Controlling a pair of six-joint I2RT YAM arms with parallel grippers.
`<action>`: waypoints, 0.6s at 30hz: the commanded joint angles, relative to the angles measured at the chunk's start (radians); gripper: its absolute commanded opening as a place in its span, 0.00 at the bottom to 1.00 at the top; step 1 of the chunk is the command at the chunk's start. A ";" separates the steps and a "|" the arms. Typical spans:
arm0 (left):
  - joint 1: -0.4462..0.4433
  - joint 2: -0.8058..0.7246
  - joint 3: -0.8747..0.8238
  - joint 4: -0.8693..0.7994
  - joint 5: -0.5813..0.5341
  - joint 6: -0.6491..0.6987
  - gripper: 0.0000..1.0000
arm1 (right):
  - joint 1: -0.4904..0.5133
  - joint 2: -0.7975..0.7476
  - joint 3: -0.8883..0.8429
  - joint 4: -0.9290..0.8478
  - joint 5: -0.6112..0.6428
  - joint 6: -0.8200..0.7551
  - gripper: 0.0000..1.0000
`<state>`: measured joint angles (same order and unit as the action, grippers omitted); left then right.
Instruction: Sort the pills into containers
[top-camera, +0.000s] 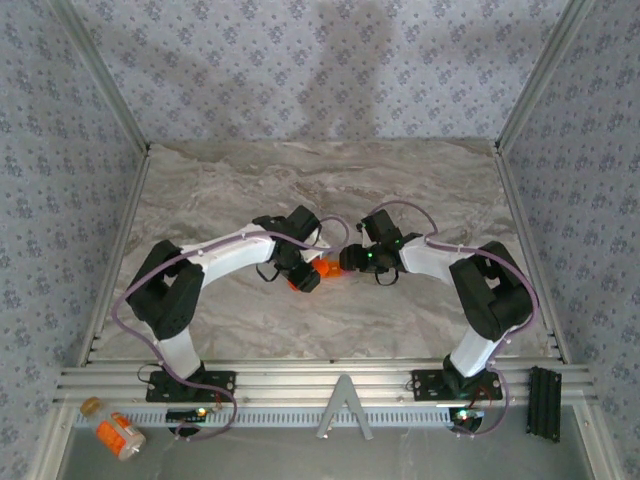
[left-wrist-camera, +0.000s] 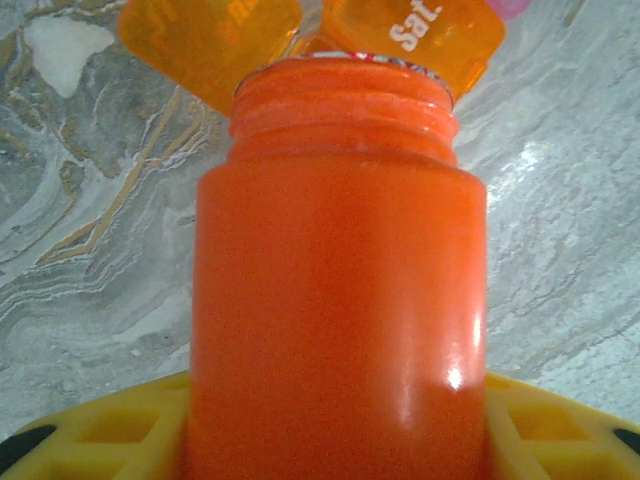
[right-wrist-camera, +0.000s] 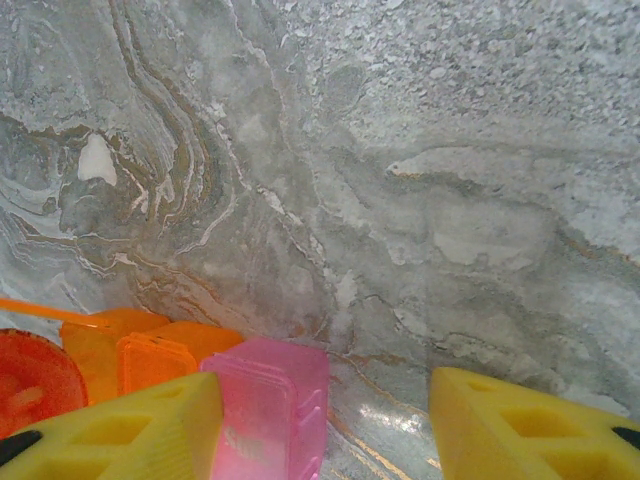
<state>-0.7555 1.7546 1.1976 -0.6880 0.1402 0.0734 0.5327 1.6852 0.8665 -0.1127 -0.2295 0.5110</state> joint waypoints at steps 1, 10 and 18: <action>-0.009 0.014 0.034 -0.046 -0.026 0.025 0.00 | 0.005 0.025 -0.005 -0.009 -0.005 0.016 0.58; -0.010 0.022 0.060 -0.076 -0.041 0.044 0.00 | 0.006 0.025 -0.007 -0.010 -0.006 0.017 0.58; -0.014 0.025 0.088 -0.117 -0.056 0.065 0.00 | 0.007 0.023 -0.009 -0.009 -0.004 0.017 0.58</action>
<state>-0.7605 1.7714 1.2530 -0.7563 0.0986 0.1139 0.5327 1.6852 0.8665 -0.1112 -0.2295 0.5159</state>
